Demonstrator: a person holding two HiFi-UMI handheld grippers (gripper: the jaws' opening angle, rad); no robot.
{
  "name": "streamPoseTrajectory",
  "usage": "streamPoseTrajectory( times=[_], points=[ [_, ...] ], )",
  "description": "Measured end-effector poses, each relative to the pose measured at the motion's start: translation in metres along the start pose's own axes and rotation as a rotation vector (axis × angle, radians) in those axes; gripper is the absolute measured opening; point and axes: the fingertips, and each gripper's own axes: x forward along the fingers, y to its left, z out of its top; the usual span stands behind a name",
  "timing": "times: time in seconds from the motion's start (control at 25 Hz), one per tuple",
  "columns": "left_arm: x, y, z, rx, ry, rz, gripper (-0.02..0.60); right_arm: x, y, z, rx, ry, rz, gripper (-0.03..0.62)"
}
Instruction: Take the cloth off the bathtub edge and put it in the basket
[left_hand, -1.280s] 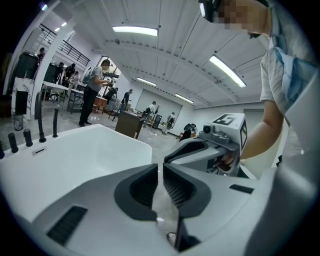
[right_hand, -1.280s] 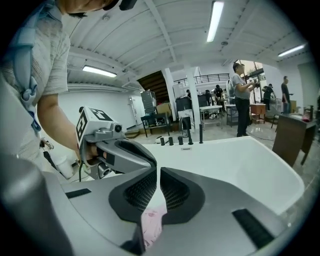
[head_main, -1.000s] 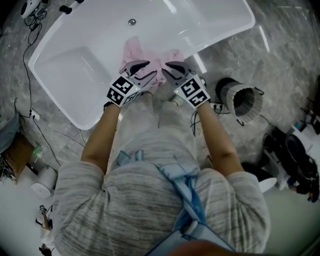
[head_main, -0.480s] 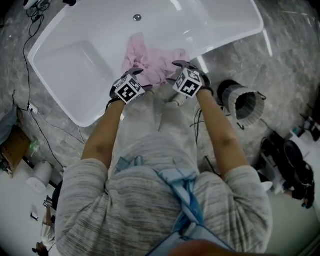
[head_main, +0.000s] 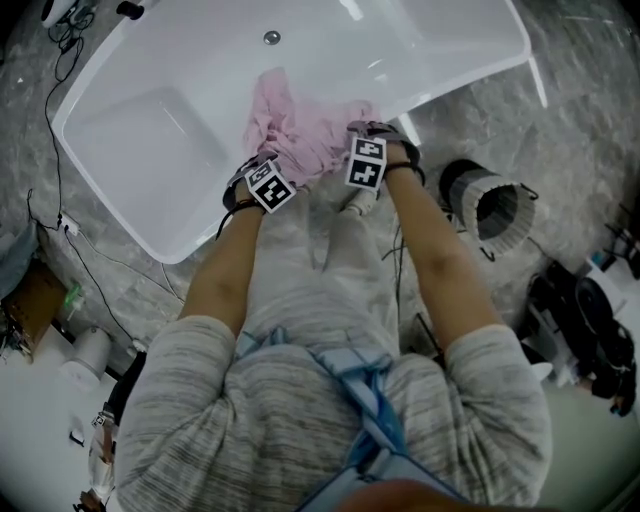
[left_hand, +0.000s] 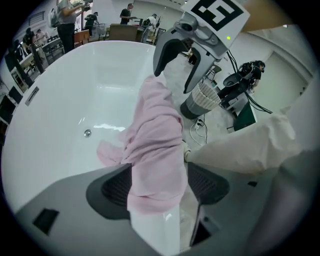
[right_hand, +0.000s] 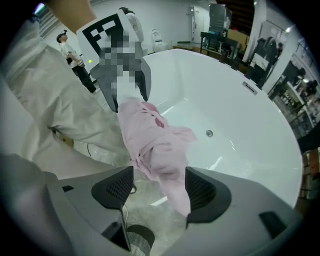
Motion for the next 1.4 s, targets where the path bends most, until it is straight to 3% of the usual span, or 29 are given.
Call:
streamPoseTrajectory(
  times=[0.24,0.36,0.6,0.84,1.12,1.28,1.4],
  points=[
    [0.018,0.000,-0.019,0.017,0.087,-0.015,0.337,0.027,-0.010,-0.011,-0.121,0.075,-0.003,0.298],
    [0.022,0.004,-0.023,-0.023,0.091,-0.012,0.337,0.037,-0.019,-0.012,-0.183,0.107,-0.023,0.296],
    [0.033,0.005,-0.019,-0.018,0.103,-0.047,0.337,0.057,-0.025,-0.014,-0.251,0.161,-0.010,0.296],
    [0.046,-0.005,-0.011,-0.086,0.078,-0.132,0.336,0.072,-0.016,-0.006,-0.197,0.190,0.020,0.296],
    [0.048,-0.001,-0.001,-0.089,0.037,-0.127,0.336,0.073,-0.006,0.014,-0.159,0.118,0.047,0.296],
    [0.047,-0.003,0.014,-0.102,-0.011,-0.123,0.336,0.070,0.000,0.021,-0.188,0.104,0.054,0.295],
    [0.049,-0.003,0.022,-0.121,0.011,-0.125,0.336,0.070,0.007,0.027,-0.216,0.102,0.061,0.295]
  ],
)
